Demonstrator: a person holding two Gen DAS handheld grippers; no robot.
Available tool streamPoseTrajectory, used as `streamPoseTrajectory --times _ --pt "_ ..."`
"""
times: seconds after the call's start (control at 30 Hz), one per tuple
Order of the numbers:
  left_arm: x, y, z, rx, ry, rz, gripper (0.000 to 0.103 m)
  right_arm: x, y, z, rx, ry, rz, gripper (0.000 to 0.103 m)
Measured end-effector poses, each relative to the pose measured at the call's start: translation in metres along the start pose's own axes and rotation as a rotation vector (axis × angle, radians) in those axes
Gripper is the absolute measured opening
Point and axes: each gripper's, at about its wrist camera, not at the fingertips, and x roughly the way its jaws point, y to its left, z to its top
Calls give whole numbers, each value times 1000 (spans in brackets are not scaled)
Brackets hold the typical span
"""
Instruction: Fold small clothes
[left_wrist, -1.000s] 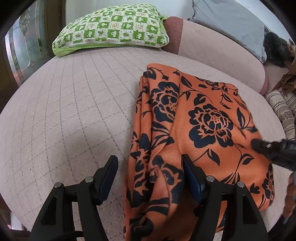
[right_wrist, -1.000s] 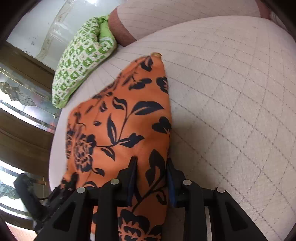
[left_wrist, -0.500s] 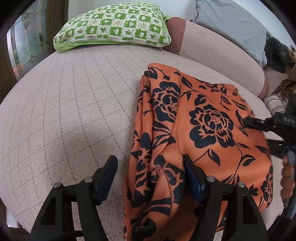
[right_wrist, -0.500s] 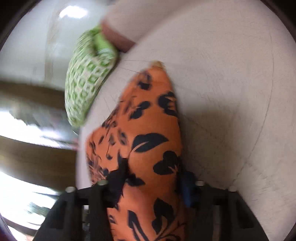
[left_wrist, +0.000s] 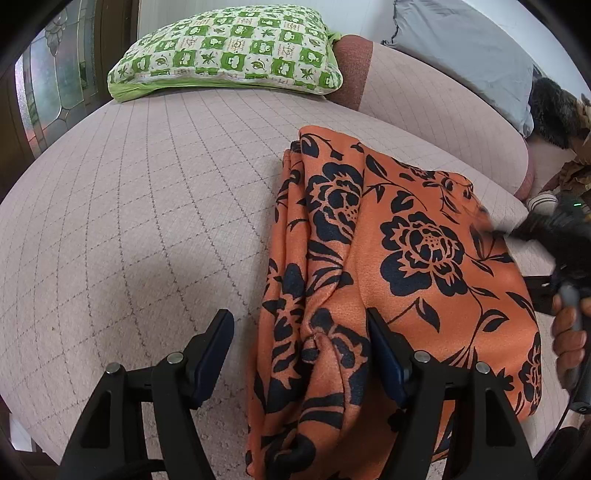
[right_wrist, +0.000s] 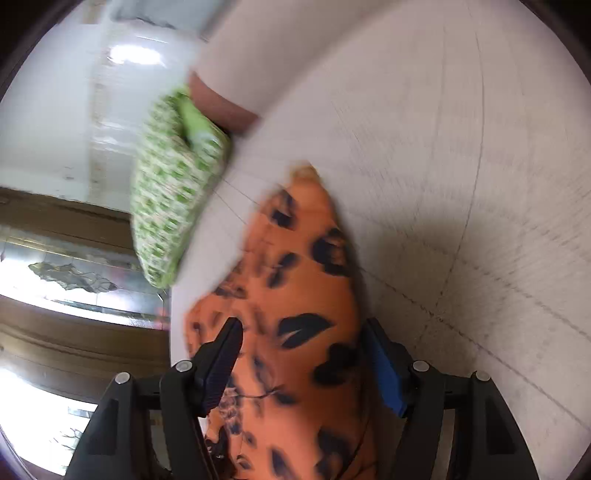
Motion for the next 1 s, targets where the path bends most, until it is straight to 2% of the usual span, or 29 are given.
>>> streamPoseTrajectory --times 0.03,0.17,0.2,0.23,0.27,0.3,0.33,0.4,0.47,0.53,0.6,0.7,0.8,0.83,0.87,0.9,0.97,1.0 --pt "0 1 0 -1 0 -2 73 9 0 -2 -3 36 -25 36" --pt "0 -1 0 -2 -3 4 74 -8 46 -20 -238 -95 -169 33" --pt "0 -1 0 0 -3 4 74 4 44 -18 -249 -67 -229 34" --pt "1 -1 0 -2 -3 4 74 15 33 -16 -228 -26 -259 38" --pt "0 0 0 -8 -3 -3 74 11 23 -13 -178 -30 -210 40" --pt "0 3 0 -23 -3 -19 74 2 18 -12 -131 -34 -165 51" --pt "0 5 0 -36 -2 -31 74 -4 18 -13 -108 -46 -162 60" --pt "-5 11 1 -79 -7 -68 74 -23 26 -21 -148 -99 -206 59" --pt "-16 19 1 -123 -48 -103 74 -49 47 -41 -255 -178 -284 59" --pt "-36 27 1 -137 -118 -103 74 -69 66 -61 -329 -217 -261 59" --pt "-48 37 -2 -163 -126 -126 74 -63 92 -80 -407 -204 -210 59" --pt "-49 53 -16 -239 -46 -200 74 -50 103 -113 -515 -121 -163 60" --pt "-27 61 -33 -335 71 -291 73 -22 85 -133 -550 -35 -231 61" --pt "-22 64 -35 -350 65 -303 72 -12 76 -134 -528 -11 -240 61" --pt "-21 62 -35 -343 70 -294 63 -12 74 -134 -530 -31 -231 61" --pt "-20 61 -34 -334 80 -283 43 -14 76 -136 -540 -38 -230 63" --pt "-15 61 -33 -339 114 -325 25 -12 79 -136 -547 -16 -233 65" --pt "-14 59 -35 -339 116 -316 24 -11 79 -136 -549 -7 -233 65"
